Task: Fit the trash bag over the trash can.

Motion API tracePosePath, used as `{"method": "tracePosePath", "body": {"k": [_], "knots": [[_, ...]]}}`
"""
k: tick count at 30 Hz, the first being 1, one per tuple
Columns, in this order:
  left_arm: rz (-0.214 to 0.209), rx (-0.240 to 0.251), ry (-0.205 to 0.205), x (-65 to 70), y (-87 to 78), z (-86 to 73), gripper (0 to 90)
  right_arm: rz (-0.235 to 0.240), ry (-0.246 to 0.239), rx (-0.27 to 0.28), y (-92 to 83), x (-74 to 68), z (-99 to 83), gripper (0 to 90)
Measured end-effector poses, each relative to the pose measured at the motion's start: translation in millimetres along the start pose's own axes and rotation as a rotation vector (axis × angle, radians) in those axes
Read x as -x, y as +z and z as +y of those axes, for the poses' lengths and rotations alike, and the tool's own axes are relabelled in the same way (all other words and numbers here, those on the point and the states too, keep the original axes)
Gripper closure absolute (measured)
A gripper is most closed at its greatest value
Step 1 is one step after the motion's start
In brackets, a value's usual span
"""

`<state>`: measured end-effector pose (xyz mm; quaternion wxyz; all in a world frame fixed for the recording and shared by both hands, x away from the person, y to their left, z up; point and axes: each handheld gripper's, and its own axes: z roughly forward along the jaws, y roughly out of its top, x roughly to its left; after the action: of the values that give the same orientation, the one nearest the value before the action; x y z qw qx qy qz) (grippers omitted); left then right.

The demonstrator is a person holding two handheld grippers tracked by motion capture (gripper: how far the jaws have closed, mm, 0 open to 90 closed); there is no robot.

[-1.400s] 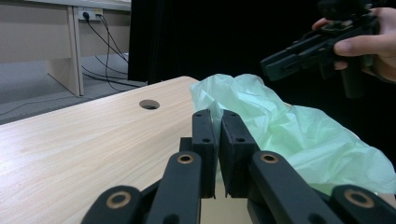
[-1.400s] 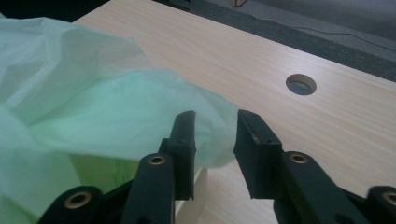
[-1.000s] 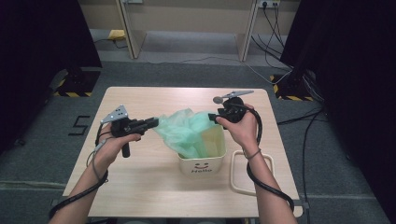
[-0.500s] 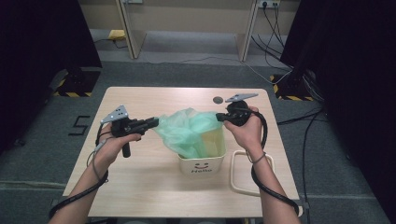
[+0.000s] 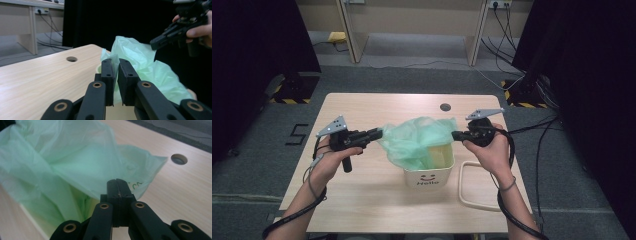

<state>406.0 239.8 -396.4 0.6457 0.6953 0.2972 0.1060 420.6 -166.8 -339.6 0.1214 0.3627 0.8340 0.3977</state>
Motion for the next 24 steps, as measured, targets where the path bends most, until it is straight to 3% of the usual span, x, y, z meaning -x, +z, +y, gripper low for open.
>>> {"method": "tracePosePath", "body": {"k": [2,6,11,12,14,17,19,21,22,24], "knots": [[-0.013,0.001,-0.011,3.5,-3.4,-4.2,81.8,0.008,-0.015,-0.024,-5.5,-4.5,-9.4,90.0],[-0.045,-0.006,-0.016,12.7,-8.7,-10.6,82.3,0.067,0.000,-0.025,-17.4,-11.8,-30.7,90.0],[-0.050,-0.005,0.005,22.6,-14.2,-11.6,81.3,0.142,0.004,0.006,-31.1,-27.2,-46.7,90.0],[-0.044,0.001,0.010,24.2,-15.1,-9.2,78.8,0.162,-0.003,0.014,-34.0,-31.3,-48.1,90.0],[-0.013,0.018,0.004,29.9,-16.7,0.3,63.5,0.175,-0.005,0.023,-37.2,-36.8,-49.1,90.0],[0.021,0.029,0.059,42.0,-16.9,16.6,45.2,0.183,-0.021,0.010,-37.2,-43.5,-49.3,90.0],[0.025,0.031,0.111,51.4,-14.2,27.0,40.6,0.182,-0.019,0.007,-34.8,-44.8,-48.8,90.0],[-0.010,0.016,0.164,58.4,-6.6,34.2,40.2,0.182,-0.019,0.007,-32.2,-44.3,-48.3,90.0],[-0.024,0.007,0.171,59.9,-2.4,36.1,40.1,0.188,-0.017,0.008,-30.7,-44.5,-48.1,90.0],[-0.058,-0.058,0.185,60.4,12.3,39.2,38.9,0.196,-0.018,0.002,-28.9,-45.9,-48.0,90.0]]}}
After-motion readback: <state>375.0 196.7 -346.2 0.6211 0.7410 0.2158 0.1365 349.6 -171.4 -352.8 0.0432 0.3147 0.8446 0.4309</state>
